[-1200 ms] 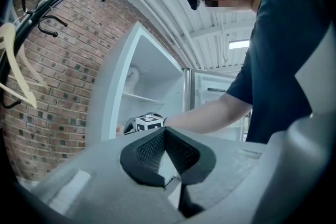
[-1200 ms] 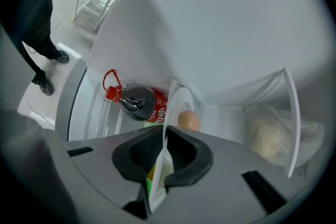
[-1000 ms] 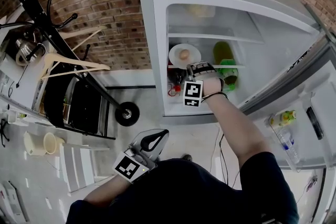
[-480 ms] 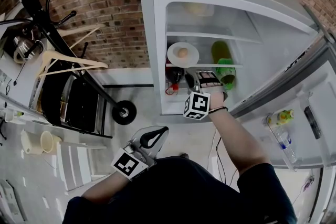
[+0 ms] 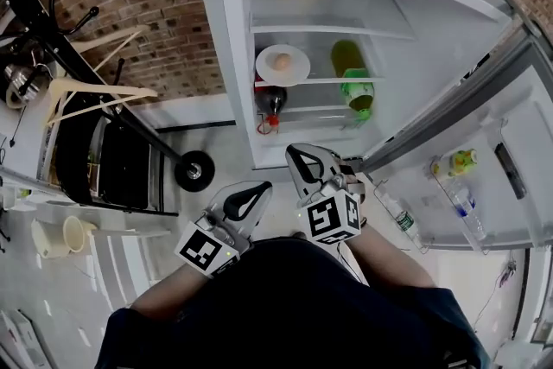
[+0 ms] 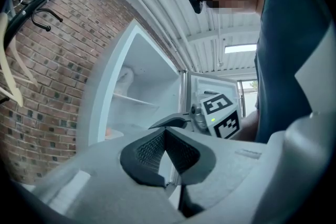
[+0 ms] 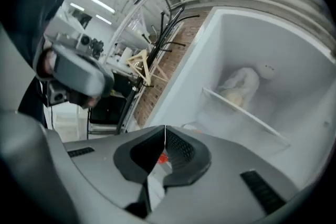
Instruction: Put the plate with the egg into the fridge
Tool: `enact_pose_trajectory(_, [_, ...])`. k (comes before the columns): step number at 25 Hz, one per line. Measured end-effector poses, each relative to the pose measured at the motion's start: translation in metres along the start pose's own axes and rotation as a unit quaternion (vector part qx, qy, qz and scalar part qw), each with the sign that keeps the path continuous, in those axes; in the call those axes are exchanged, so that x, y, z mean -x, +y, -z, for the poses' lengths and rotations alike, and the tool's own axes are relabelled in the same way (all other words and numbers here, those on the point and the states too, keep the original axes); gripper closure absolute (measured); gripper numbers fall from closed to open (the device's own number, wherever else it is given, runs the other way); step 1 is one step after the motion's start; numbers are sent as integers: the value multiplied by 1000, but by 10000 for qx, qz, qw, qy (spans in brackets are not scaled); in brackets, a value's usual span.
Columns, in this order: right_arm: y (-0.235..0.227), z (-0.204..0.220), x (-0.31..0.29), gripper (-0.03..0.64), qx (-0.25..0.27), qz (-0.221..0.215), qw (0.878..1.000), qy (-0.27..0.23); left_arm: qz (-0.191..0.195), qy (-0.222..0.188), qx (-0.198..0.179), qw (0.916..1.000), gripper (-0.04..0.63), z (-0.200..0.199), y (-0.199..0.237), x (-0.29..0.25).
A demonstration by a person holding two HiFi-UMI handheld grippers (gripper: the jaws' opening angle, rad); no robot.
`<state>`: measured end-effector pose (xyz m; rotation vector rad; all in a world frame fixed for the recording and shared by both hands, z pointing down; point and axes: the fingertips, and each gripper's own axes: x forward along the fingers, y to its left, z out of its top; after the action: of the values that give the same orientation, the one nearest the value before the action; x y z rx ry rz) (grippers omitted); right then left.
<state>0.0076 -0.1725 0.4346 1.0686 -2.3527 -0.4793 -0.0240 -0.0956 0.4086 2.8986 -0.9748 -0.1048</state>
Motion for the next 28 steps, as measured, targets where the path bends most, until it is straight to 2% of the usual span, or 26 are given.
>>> enact_pose_trajectory(2, [6,-7,16,604,-681,-131,9972,-263,49,-12,-16,10000,597,-1,-2,-2])
enact_pose_trajectory(5, [14,-18,36,604,-1658,-374,9829,-702,110,-37,-67,9999,597,-4,-4,-5])
enact_pose_trajectory(10, [29,-18,62,606,-2544,-559,9580,-1199,205,-28,-94,9997,597,-4,-13,-8])
enact_pose_trajectory(14, [41,-21,75,606,-2477,-579,9568,-1410,261,7,-132,9996,597,-5,-18,-8])
enact_pose_trajectory(19, [39,-21,76,606,-2717,-590,9489,-1492,264,13,-137,9996,597,-6,-23,-6])
enact_pose_trajectory(28, [45,-26,81,606,-2510,-575,9539,-1541,285,7,-163,9995,597,-6,-28,-2])
